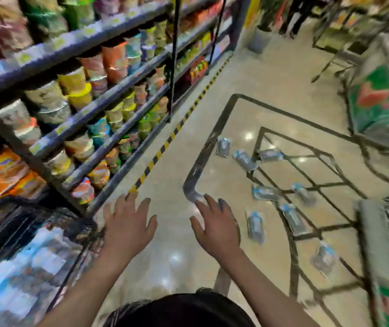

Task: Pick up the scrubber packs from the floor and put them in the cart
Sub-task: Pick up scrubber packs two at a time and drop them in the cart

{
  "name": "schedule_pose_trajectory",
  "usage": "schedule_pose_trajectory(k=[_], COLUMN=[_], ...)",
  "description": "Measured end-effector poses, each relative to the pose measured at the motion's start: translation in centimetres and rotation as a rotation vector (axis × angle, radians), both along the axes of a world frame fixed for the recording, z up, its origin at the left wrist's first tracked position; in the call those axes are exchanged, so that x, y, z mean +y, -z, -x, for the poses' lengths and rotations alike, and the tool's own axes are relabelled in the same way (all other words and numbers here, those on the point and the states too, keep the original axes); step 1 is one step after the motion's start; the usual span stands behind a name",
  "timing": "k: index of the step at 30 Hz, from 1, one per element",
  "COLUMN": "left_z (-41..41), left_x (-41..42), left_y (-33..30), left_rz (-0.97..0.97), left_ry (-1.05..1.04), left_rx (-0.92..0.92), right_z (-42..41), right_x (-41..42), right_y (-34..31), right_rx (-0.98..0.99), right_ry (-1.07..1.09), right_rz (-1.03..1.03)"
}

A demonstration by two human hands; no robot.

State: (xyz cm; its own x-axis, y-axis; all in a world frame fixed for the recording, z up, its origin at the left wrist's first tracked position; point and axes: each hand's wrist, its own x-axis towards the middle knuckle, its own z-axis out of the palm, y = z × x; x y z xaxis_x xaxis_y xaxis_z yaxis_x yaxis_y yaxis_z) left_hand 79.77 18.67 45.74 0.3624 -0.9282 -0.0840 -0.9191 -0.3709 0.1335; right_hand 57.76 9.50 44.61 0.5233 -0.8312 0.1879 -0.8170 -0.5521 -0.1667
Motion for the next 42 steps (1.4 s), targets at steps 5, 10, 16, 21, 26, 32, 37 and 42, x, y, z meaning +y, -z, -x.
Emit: schedule_pose_trajectory(k=[5,10,16,21,26,32,37,42], left_z=[6.7,10.5,12.2,12.7,11.6,10.1,10.6,11.4], left_x=[-7.2,-13.1,-21.6,-30.7,-41.0,-53.5,-61.9,-69.2], left_y=[-0.5,-0.8,-0.3,0.6,1.9,1.6,0.7,2.3], left_rz=[0.014,-0.020,-0.066,-0.035,-0.050,-0.071,-0.059,-0.100], left_ry=[0.197,0.387,0.515,0.552,0.560,0.593,0.616,0.647], left_rx=[-0.013,-0.043,-0.068,-0.037,-0.042,-0.053,-0.040,-0.122], right_z=[8.3,12.4,14.4,14.1,12.1,10.3,10.5,11.3], right_x=[-2.8,-5.2,-10.7,-18.7,-30.0,-42.3,-49.5,-56.9], right_y=[0.6,0.9,2.4,2.7,1.2,0.2,0.4,1.0], right_rx=[0.004,0.007,0.030,-0.006,0.036,0.010,0.050,0.102], right_ry=[0.226,0.358,0.448,0.459,0.492,0.485,0.521,0.578], right_rz=[-0.111,-0.182,-0.255,-0.154,-0.160,-0.089,-0.137,-0.372])
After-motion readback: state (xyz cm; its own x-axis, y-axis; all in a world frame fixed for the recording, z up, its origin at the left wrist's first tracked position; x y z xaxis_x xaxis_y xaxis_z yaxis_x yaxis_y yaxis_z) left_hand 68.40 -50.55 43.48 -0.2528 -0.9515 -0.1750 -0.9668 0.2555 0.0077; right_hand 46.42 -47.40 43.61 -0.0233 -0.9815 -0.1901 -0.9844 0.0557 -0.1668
